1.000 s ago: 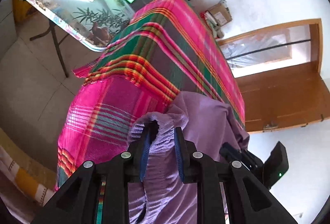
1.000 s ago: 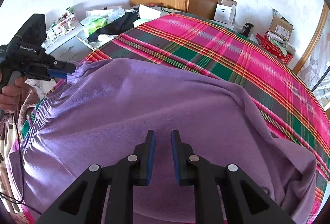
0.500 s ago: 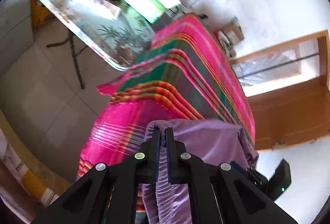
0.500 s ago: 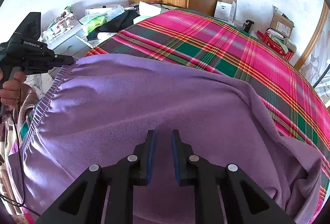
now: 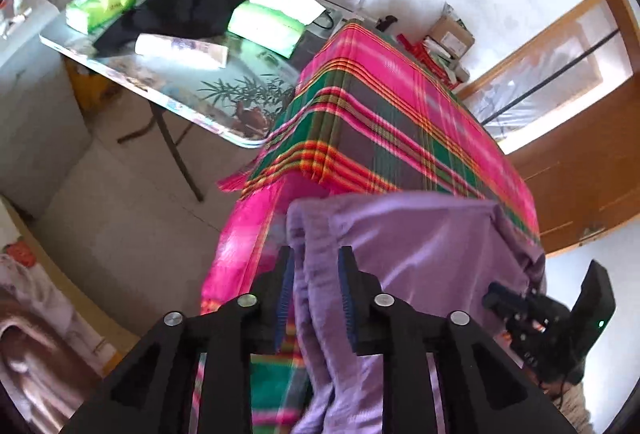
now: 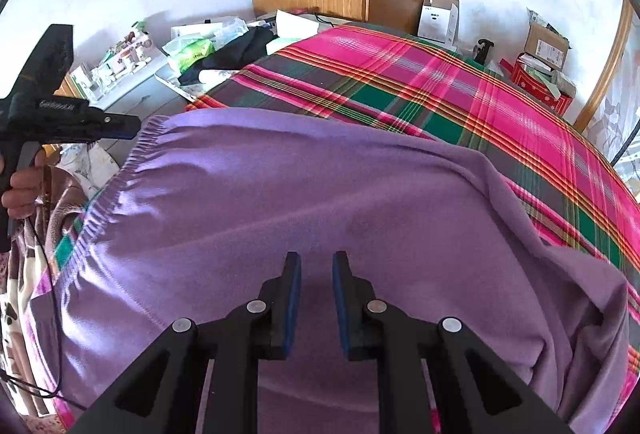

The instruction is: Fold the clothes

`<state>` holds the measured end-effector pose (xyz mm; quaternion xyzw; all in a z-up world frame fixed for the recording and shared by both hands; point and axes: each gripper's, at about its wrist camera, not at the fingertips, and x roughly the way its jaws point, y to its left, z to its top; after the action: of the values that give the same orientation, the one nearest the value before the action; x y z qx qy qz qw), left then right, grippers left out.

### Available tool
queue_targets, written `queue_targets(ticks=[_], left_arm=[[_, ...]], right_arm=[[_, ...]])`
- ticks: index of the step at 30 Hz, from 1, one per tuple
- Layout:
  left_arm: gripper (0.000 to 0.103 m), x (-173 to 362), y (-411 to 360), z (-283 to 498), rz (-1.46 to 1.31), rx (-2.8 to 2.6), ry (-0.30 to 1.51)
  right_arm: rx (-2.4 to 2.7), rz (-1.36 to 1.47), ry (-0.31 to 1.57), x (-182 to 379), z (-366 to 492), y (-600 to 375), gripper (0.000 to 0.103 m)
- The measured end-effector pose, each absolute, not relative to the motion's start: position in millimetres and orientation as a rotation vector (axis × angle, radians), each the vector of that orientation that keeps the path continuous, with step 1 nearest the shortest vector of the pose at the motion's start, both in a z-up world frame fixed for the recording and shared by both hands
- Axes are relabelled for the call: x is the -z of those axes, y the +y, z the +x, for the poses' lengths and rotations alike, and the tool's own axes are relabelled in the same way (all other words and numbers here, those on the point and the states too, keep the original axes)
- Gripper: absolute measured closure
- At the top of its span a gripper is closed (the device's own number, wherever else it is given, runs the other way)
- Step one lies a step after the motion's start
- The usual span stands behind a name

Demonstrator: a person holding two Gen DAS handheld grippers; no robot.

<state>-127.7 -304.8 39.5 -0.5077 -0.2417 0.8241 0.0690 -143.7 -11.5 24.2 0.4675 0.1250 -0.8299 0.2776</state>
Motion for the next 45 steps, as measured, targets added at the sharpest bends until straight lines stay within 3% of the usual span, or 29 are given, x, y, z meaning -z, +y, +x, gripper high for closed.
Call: queue_targets(ticks=[7,16,19,22,29,45], left_arm=[[0.080,-38.2,-286.1,-82.9,-1.588,-2.395,-0.623],[0.080,-21.4,-285.0,-54.1,-1.700,-2.308,-0.662],[0.078,-17.6,-277.6,-53.0,-1.712,-2.312,-0.632],[0.070,-14.5,-273.6,-54.0,-1.699,-2.315,-0.633],[0.070,-20.7,-278.2,-46.9,-1.659,-2.305,-0.714],[0.070,-14.9,-266.0,-48.9,-1.641,-2.293,-0.699]], right_arm=[[2.203,1.236,0.301,-32.5,-114.3,-5.1,0.082],[2.177,1.166,0.278,-55.4,-70.2,4.6,0.082],[2.200,1.151,0.262,-61.1,-65.9,11.6,0.076],[2.201,1.167,0.245,-57.8,-65.7,11.9,0.076],[2.181,1.181,0.242,-51.3,-61.6,11.2,0.076],[2.136,1.244,0.206,-27.5,-61.6,4.1,0.076]])
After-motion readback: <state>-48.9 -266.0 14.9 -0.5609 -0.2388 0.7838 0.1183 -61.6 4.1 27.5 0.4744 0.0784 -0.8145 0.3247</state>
